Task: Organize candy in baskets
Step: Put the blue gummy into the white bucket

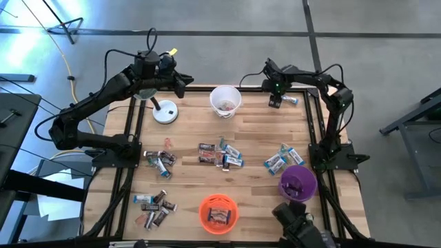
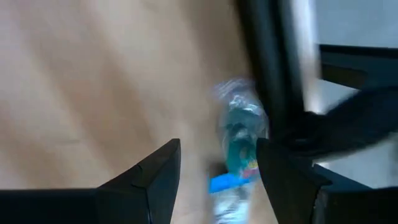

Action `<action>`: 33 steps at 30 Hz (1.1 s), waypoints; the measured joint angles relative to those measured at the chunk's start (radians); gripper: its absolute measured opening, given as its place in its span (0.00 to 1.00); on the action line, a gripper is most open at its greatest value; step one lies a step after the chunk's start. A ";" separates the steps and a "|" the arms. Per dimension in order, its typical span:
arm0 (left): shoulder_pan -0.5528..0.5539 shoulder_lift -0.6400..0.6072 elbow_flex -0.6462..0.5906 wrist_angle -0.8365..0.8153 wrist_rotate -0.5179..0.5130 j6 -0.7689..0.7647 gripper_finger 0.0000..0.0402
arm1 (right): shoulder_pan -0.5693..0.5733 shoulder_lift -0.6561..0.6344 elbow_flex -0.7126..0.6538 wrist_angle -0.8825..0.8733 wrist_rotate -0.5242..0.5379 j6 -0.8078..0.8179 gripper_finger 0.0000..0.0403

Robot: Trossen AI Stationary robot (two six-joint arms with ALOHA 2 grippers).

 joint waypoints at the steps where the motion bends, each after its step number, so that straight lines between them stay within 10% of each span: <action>1: 0.000 0.000 0.000 0.000 0.000 -0.002 0.14 | 0.000 0.000 -0.010 0.011 0.006 -0.014 0.51; 17: 0.000 0.000 0.000 0.003 -0.053 -0.028 0.14 | -0.032 0.022 -0.026 0.068 -0.103 -0.036 0.48; 29: 0.000 0.000 0.000 0.003 -0.053 -0.029 0.14 | -0.030 0.025 -0.025 -0.071 -0.193 -0.008 0.04; 33: 0.000 0.000 0.000 0.003 -0.053 -0.029 0.14 | -0.031 0.026 -0.026 -0.116 -0.239 0.043 0.04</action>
